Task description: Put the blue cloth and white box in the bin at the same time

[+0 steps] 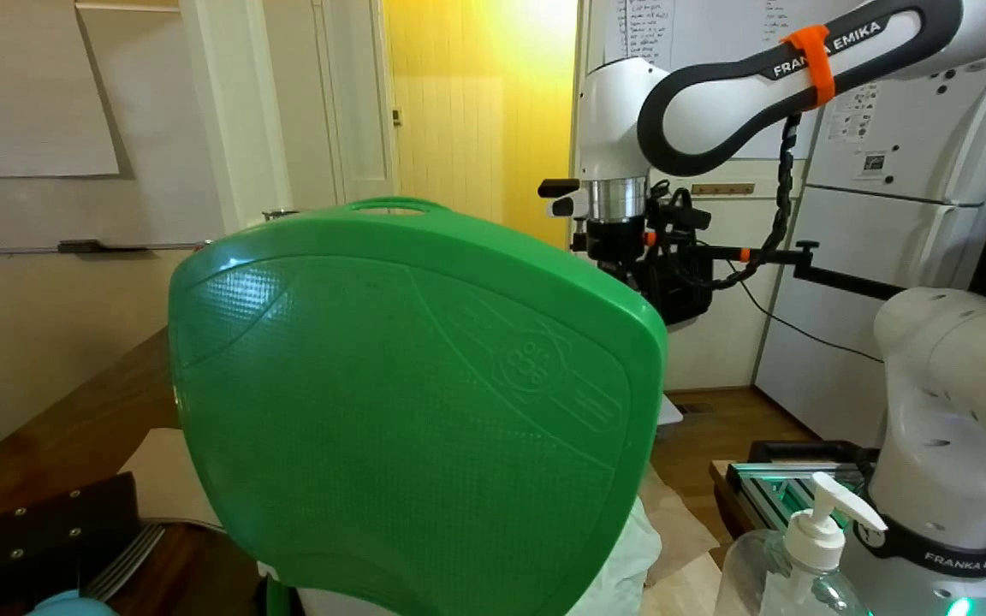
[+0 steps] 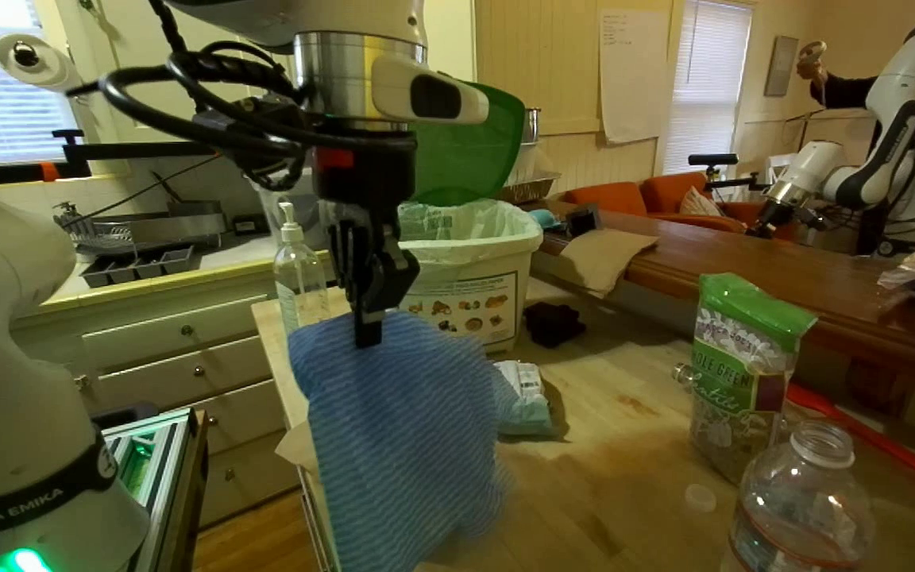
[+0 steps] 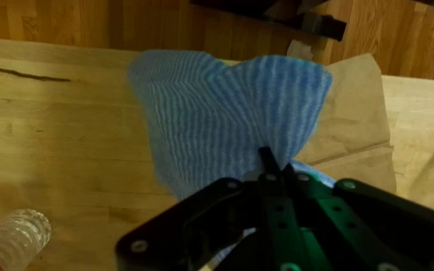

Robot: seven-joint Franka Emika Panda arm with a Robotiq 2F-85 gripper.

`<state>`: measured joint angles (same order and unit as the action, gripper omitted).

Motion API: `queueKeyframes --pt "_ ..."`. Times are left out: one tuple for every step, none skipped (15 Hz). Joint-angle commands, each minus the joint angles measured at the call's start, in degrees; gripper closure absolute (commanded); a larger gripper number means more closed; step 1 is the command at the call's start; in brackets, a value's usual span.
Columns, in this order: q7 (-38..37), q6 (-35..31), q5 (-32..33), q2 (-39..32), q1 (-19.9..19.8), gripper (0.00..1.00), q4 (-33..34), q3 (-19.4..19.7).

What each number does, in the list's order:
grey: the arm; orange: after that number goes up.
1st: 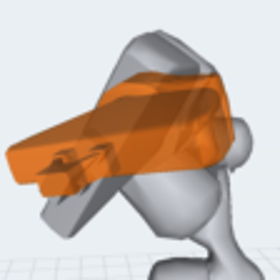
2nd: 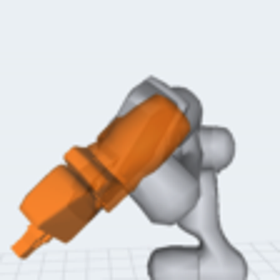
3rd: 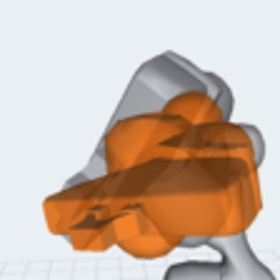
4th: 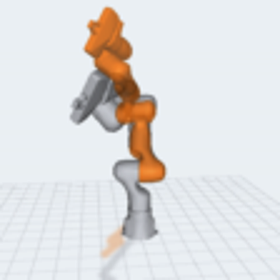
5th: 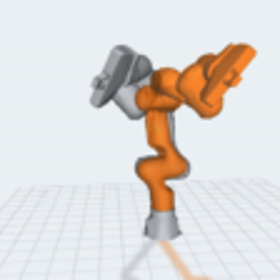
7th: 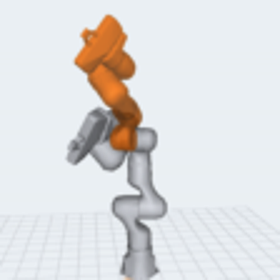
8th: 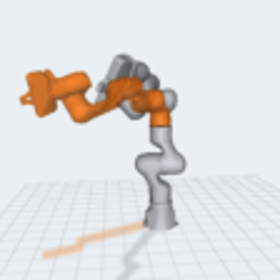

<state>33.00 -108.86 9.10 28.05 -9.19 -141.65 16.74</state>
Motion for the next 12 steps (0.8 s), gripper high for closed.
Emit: queueKeyframes --pt "0.4 3.1 2.7 -0.4 0.0 1.0 -1.5 -0.5" --pt "0.1 3.0 3.1 -0.7 0.0 1.0 -2.1 -0.6" --pt "-0.2 2.2 3.3 -1.1 0.0 1.0 -2.8 -0.6" --pt "-0.9 0.9 3.2 -1.5 -0.1 1.0 -3.5 -0.5" --pt "-1.4 -0.2 3.0 -2.0 -0.2 1.0 -4.1 -0.4" --pt "-2.0 -1.3 2.9 -2.3 -0.3 1.0 -4.6 -0.4" --pt "-2.6 -3.0 2.5 -2.8 -0.3 1.0 -5.0 -0.2" --pt "-3.2 -4.5 2.3 -3.1 -0.3 1.0 -5.4 -0.1" --pt "-3.8 -6.2 2.4 -3.5 -0.4 1.0 -5.8 -0.1" --pt "-4.5 -7.8 2.3 -4.0 -0.5 1.0 -6.1 0.0" --pt "-4.8 -8.7 1.8 -4.4 -0.5 1.0 -6.2 0.0" --pt "-5.1 -9.7 1.4 -4.8 -0.5 1.0 -6.5 0.1"
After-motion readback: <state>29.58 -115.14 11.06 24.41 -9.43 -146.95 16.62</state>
